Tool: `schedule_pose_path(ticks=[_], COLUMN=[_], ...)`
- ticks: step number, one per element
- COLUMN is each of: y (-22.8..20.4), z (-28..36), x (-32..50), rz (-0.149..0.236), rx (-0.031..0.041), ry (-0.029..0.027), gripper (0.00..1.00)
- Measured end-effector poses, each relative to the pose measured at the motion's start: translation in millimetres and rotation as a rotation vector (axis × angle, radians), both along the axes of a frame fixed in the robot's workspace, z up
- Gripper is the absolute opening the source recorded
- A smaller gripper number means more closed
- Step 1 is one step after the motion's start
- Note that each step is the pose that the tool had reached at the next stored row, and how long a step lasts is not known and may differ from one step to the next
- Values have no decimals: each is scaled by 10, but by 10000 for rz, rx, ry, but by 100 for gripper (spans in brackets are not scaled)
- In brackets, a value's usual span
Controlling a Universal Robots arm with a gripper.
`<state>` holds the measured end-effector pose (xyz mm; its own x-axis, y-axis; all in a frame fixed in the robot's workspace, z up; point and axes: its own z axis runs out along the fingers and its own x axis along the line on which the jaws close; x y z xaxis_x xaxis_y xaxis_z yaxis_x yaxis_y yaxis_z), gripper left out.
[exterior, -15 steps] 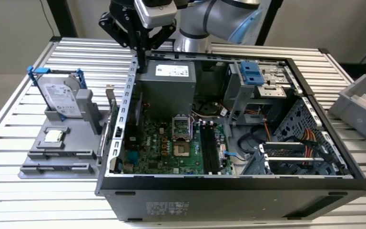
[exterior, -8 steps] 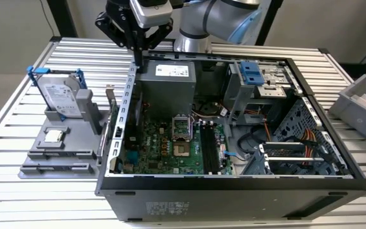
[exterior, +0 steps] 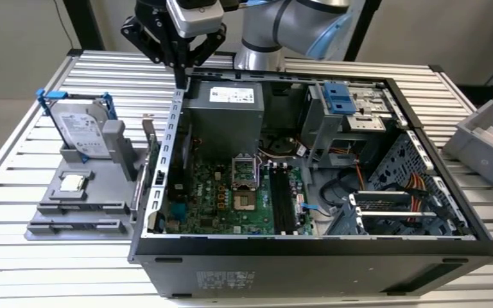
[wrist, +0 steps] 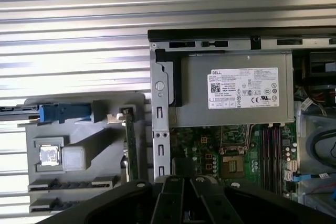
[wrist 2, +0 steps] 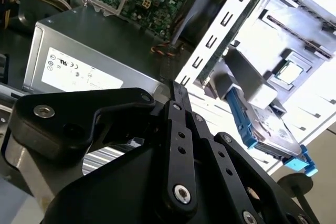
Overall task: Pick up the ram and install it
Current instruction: 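Reach for the ram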
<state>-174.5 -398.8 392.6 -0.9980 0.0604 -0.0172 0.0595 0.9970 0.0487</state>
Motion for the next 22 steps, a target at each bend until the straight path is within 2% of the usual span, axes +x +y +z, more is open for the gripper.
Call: schedule_pose_path(ticks=[7, 22], y=[0, 0], z=[0, 0], x=[-66, -197], rz=[218, 251], rx=[0, -1], ry=[0, 1], gripper=[0, 0])
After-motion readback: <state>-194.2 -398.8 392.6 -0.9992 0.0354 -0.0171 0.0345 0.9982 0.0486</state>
